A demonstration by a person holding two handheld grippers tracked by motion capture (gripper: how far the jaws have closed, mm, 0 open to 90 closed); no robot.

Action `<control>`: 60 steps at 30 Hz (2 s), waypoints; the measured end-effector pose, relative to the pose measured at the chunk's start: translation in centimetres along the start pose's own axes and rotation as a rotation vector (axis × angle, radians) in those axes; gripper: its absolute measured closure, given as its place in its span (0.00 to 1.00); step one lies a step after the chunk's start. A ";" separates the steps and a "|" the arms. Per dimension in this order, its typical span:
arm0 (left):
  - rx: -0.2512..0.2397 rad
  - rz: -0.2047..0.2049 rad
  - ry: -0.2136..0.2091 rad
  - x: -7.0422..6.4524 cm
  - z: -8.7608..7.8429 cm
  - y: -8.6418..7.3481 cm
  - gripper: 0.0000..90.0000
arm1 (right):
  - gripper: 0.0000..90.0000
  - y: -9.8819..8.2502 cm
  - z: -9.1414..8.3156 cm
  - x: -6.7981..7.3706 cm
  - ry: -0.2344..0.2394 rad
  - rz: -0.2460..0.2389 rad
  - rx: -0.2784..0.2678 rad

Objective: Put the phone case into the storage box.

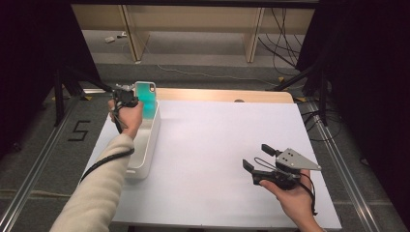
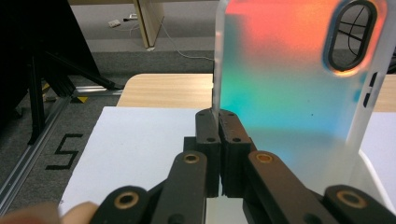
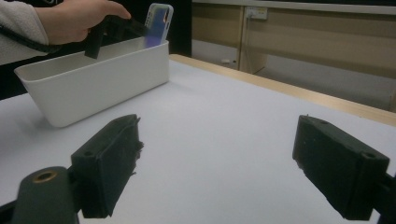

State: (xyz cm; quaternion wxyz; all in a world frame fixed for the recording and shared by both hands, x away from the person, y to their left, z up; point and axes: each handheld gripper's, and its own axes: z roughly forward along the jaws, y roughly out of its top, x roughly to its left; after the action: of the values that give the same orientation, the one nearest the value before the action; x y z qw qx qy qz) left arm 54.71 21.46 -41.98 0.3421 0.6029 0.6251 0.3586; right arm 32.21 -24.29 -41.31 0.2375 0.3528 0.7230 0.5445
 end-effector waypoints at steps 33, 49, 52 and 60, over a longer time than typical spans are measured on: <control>0.027 -0.002 -0.004 -0.1 0.4 -0.6 0.97 | 0.18 0.0 0.1 -0.1 -0.003 -0.011 -0.003; 0.041 -0.001 -0.002 -0.1 0.6 -0.8 0.97 | 0.18 -0.1 0.2 0.0 0.000 -0.006 -0.004; 0.041 -0.002 -0.005 -0.1 0.6 -0.9 0.97 | 0.18 -0.1 0.2 0.0 0.002 -0.006 0.000; 0.055 -0.004 -0.003 0.0 0.8 -1.1 0.97 | 0.18 -0.1 0.1 0.0 -0.001 -0.011 -0.001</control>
State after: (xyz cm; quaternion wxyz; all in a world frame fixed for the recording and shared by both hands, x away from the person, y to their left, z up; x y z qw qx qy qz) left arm 54.81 21.46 -43.28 0.3269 0.6114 0.6355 0.3398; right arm 32.31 -24.25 -41.41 0.2412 0.3488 0.7245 0.5433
